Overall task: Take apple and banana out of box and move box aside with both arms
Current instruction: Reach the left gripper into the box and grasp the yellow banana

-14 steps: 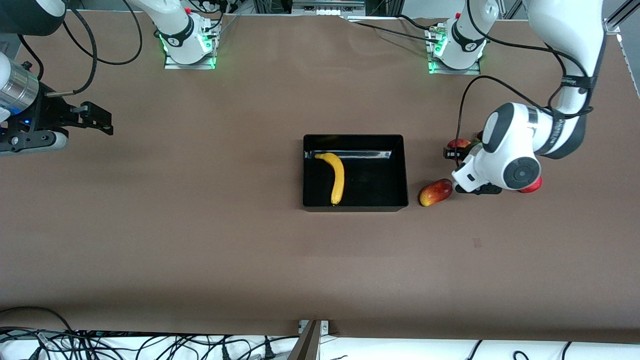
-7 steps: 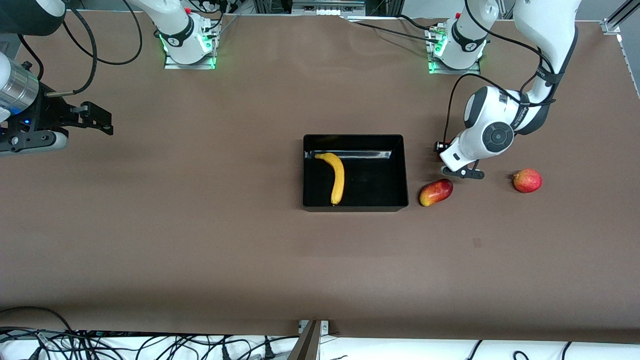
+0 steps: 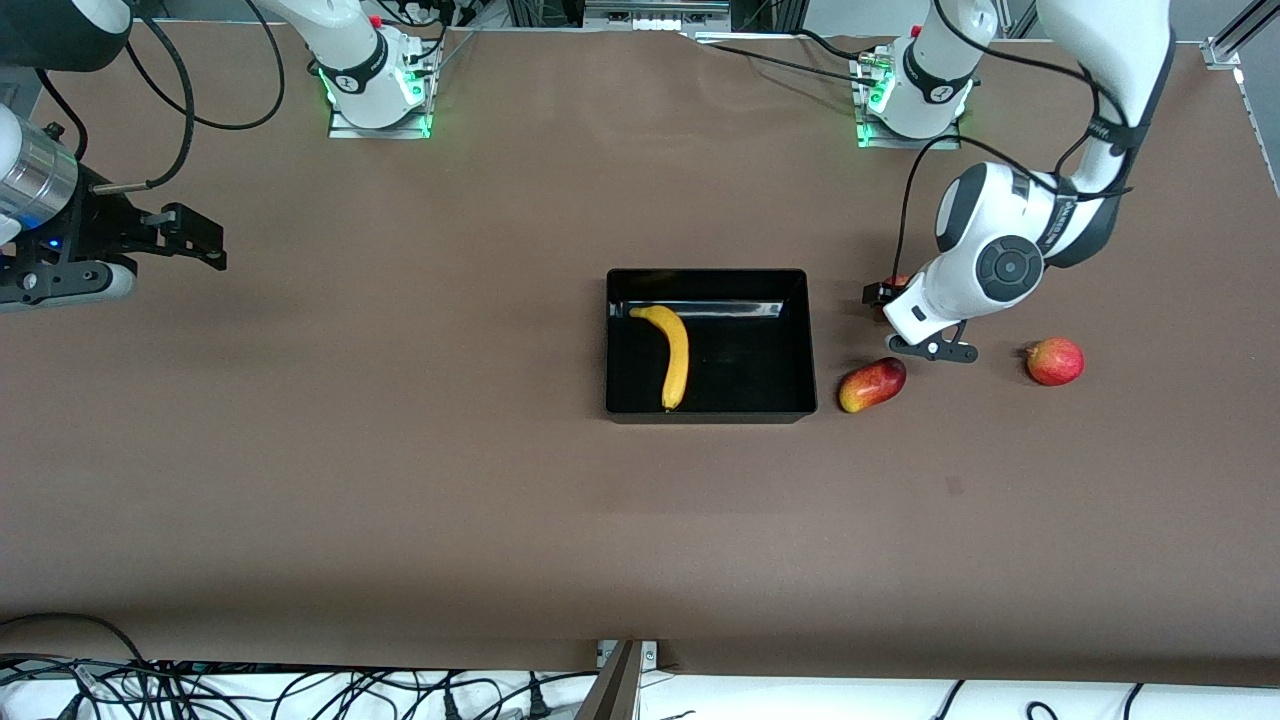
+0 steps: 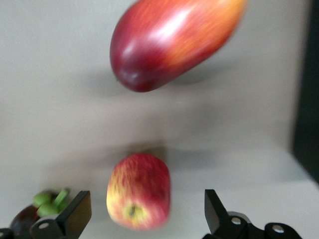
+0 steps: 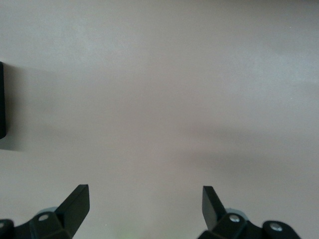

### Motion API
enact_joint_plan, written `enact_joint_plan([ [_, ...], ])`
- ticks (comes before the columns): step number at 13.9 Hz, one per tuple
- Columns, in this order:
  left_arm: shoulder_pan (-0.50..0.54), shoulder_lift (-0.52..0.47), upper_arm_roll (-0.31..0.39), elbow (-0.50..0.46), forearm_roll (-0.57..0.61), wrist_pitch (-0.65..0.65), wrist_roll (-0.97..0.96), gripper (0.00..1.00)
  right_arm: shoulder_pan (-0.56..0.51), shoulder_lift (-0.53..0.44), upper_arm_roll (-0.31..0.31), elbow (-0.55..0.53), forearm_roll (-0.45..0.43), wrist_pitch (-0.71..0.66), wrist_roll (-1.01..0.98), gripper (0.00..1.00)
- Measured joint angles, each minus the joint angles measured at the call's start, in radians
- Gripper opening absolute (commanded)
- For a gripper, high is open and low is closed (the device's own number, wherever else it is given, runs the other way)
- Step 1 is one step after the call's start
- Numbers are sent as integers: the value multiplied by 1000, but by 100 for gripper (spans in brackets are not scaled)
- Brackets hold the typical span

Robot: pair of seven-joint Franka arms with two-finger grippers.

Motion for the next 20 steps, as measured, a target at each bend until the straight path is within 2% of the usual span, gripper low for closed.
enact_joint_plan([
  [2, -4, -3, -51, 158, -1, -155, -53, 100, 0, 0, 0, 0, 0, 0, 0, 100],
  [4, -14, 18, -116, 286, -1, -220, -138, 100, 0, 0, 0, 0, 0, -1, 0, 100],
  [7, -82, 135, -175, 444, -50, -215, -348, 100, 0, 0, 1, 0, 0, -3, 0, 100],
  [10, -211, 316, -177, 586, -66, -88, -544, 100, 0, -1, 1, 0, 0, -3, 0, 100],
  [14, -280, 472, -176, 620, -66, 154, -609, 100, 1, -1, 1, 0, 0, -3, 0, 100],
  [20, -338, 576, -175, 620, -66, 253, -612, 100, 1, 7, 2, -3, 0, -3, 0, 100],
])
